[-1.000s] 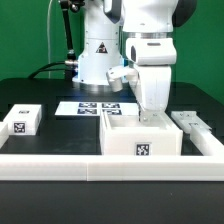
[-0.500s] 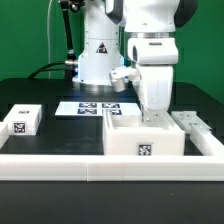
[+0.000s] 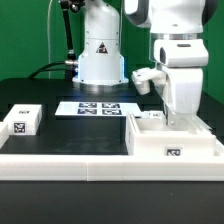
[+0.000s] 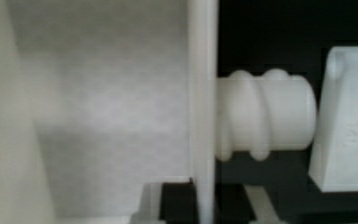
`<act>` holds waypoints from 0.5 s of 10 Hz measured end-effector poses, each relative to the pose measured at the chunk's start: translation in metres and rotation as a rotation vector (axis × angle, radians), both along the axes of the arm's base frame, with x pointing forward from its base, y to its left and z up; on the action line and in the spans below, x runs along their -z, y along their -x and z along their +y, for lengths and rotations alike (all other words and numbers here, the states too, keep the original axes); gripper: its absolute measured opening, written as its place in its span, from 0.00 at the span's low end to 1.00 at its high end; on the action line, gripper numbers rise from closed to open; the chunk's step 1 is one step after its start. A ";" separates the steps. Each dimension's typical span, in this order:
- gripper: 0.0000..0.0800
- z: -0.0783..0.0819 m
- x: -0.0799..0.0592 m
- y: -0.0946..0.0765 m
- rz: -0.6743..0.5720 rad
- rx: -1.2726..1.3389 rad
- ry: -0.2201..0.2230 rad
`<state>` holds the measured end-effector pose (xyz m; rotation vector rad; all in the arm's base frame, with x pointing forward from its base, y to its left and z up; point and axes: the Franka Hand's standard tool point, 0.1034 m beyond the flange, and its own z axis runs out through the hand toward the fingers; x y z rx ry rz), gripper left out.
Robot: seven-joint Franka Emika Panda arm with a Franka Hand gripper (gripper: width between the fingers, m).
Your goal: Assemble cabinet
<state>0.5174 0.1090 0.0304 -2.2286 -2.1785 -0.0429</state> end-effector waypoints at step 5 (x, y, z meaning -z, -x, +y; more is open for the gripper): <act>0.12 0.003 0.001 0.000 0.017 0.011 0.017</act>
Offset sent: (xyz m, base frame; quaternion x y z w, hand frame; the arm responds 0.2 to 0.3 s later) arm 0.0000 0.0000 0.0000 0.0000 0.0000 0.0000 1.0000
